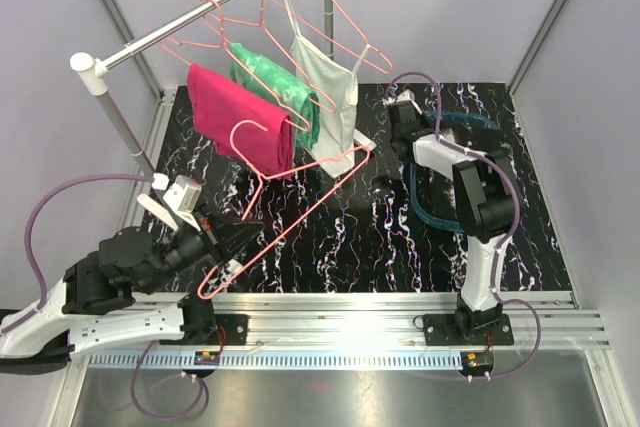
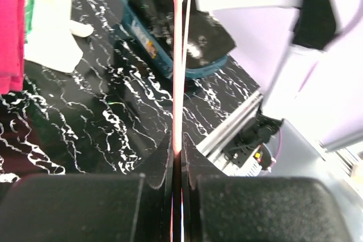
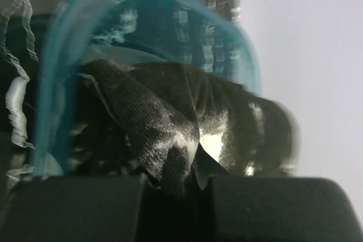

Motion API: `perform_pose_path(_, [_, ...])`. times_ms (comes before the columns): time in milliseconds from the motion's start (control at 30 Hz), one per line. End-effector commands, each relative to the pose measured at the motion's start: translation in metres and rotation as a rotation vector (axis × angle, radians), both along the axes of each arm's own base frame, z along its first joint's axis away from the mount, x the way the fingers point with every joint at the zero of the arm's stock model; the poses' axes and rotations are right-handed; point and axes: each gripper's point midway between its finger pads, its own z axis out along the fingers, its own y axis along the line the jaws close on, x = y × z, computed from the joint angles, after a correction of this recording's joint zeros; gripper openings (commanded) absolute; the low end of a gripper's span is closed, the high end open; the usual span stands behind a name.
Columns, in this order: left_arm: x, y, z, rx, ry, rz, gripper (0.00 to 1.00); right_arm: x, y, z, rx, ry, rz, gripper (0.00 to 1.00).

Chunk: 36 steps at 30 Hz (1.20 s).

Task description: Remove the trousers from the hanger

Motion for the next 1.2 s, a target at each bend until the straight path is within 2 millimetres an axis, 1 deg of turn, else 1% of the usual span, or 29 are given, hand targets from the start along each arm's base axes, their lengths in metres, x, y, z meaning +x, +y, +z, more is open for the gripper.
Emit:
perform_pose_path(0, [-0.009, -0.003, 0.020, -0.062, -0.057, -0.064, 0.00, 0.012, 0.009, -0.013, 0.235, -0.034, -0.083, 0.00])
perform_pose_path(33, [-0.008, -0.002, 0.020, -0.055, -0.053, -0.056, 0.00, 0.011, 0.019, -0.020, 0.292, 0.007, -0.061, 0.00])
perform_pose_path(67, [-0.005, 0.001, 0.016, -0.032, -0.048, -0.036, 0.00, 0.011, 0.024, -0.022, 0.338, -0.002, -0.071, 0.00])
perform_pose_path(133, [-0.003, 0.003, 0.017, -0.019, -0.042, -0.022, 0.00, 0.007, 0.037, -0.030, 0.421, 0.038, -0.031, 0.00])
perform_pose_path(167, [-0.004, 0.004, 0.016, -0.011, -0.040, -0.023, 0.00, 0.007, 0.043, -0.025, 0.460, 0.026, -0.016, 0.00])
perform_pose_path(300, [-0.004, 0.004, 0.017, -0.015, -0.033, -0.024, 0.00, 0.003, 0.053, -0.035, 0.658, 0.066, 0.000, 0.00])
perform_pose_path(367, [-0.005, 0.003, 0.019, -0.017, -0.032, -0.029, 0.00, 0.003, 0.054, -0.043, 0.840, 0.087, -0.016, 0.01])
perform_pose_path(400, [-0.005, 0.003, 0.021, -0.024, -0.031, -0.032, 0.00, 0.002, 0.053, -0.045, 0.888, 0.097, -0.017, 0.02])
perform_pose_path(433, [-0.007, 0.004, 0.024, -0.031, -0.031, -0.036, 0.00, -0.001, 0.061, -0.050, 0.958, 0.124, 0.014, 0.05])
perform_pose_path(467, [-0.006, 0.004, 0.023, -0.025, -0.030, -0.035, 0.00, 0.000, 0.057, -0.045, 0.993, 0.106, 0.011, 0.07])
perform_pose_path(500, [-0.007, 0.005, 0.025, -0.028, -0.030, -0.038, 0.00, -0.001, 0.057, -0.045, 1.011, 0.106, 0.010, 0.08])
perform_pose_path(533, [-0.007, 0.005, 0.027, -0.031, -0.031, -0.039, 0.00, -0.003, 0.064, -0.043, 1.069, 0.117, 0.040, 0.11])
perform_pose_path(567, [-0.007, 0.006, 0.030, -0.039, -0.032, -0.036, 0.00, -0.002, 0.058, -0.038, 1.108, 0.097, 0.012, 0.14])
perform_pose_path(633, [-0.008, 0.006, 0.035, -0.046, -0.037, -0.042, 0.00, 0.000, 0.053, -0.034, 1.145, 0.080, -0.015, 0.26])
perform_pose_path(667, [-0.008, 0.007, 0.040, -0.056, -0.043, -0.042, 0.00, 0.000, 0.051, -0.034, 1.156, 0.079, -0.027, 0.35])
perform_pose_path(733, [-0.006, 0.004, 0.041, -0.029, -0.049, -0.039, 0.00, -0.002, 0.050, -0.028, 1.147, 0.093, -0.035, 0.44])
perform_pose_path(767, [-0.003, 0.007, 0.038, -0.002, -0.046, -0.015, 0.00, -0.002, 0.050, -0.012, 1.156, 0.061, -0.028, 0.51])
perform_pose_path(800, [0.000, 0.008, 0.042, 0.018, -0.060, -0.004, 0.00, -0.002, 0.049, -0.001, 1.157, 0.038, -0.018, 0.56])
perform_pose_path(833, [0.002, 0.009, 0.044, 0.033, -0.066, 0.004, 0.00, -0.002, 0.050, 0.010, 1.163, 0.019, -0.008, 0.59])
perform_pose_path(867, [0.003, 0.012, 0.044, 0.053, -0.073, 0.013, 0.00, -0.003, 0.049, 0.035, 1.167, -0.025, 0.018, 0.62])
perform_pose_path(900, [0.003, 0.016, 0.053, 0.048, -0.096, 0.014, 0.00, -0.005, 0.048, 0.050, 1.167, -0.042, 0.029, 0.72])
perform_pose_path(933, [0.003, 0.018, 0.057, 0.049, -0.102, 0.017, 0.00, -0.007, 0.046, 0.062, 1.157, -0.062, 0.027, 0.83])
perform_pose_path(967, [0.005, 0.022, 0.061, 0.044, -0.111, 0.032, 0.00, -0.012, 0.043, 0.082, 1.154, -0.098, 0.039, 0.91])
perform_pose_path(1000, [0.006, 0.024, 0.064, 0.043, -0.120, 0.038, 0.00, -0.018, 0.040, 0.087, 1.151, -0.105, 0.027, 0.96])
perform_pose_path(1033, [0.006, 0.028, 0.070, 0.034, -0.126, 0.046, 0.00, -0.021, 0.028, 0.091, 1.131, -0.140, -0.008, 0.97])
perform_pose_path(1067, [0.008, 0.031, 0.071, 0.036, -0.128, 0.066, 0.00, -0.029, 0.022, 0.103, 1.145, -0.183, -0.035, 0.98])
perform_pose_path(1100, [0.009, 0.033, 0.071, 0.039, -0.128, 0.075, 0.00, -0.033, 0.008, 0.103, 1.120, -0.219, -0.092, 0.98])
perform_pose_path(1133, [0.010, 0.035, 0.073, 0.042, -0.127, 0.086, 0.00, -0.045, -0.016, 0.090, 1.062, -0.248, -0.199, 0.99])
perform_pose_path(1167, [0.012, 0.036, 0.073, 0.046, -0.122, 0.098, 0.00, -0.054, -0.028, 0.094, 1.057, -0.306, -0.266, 0.99])
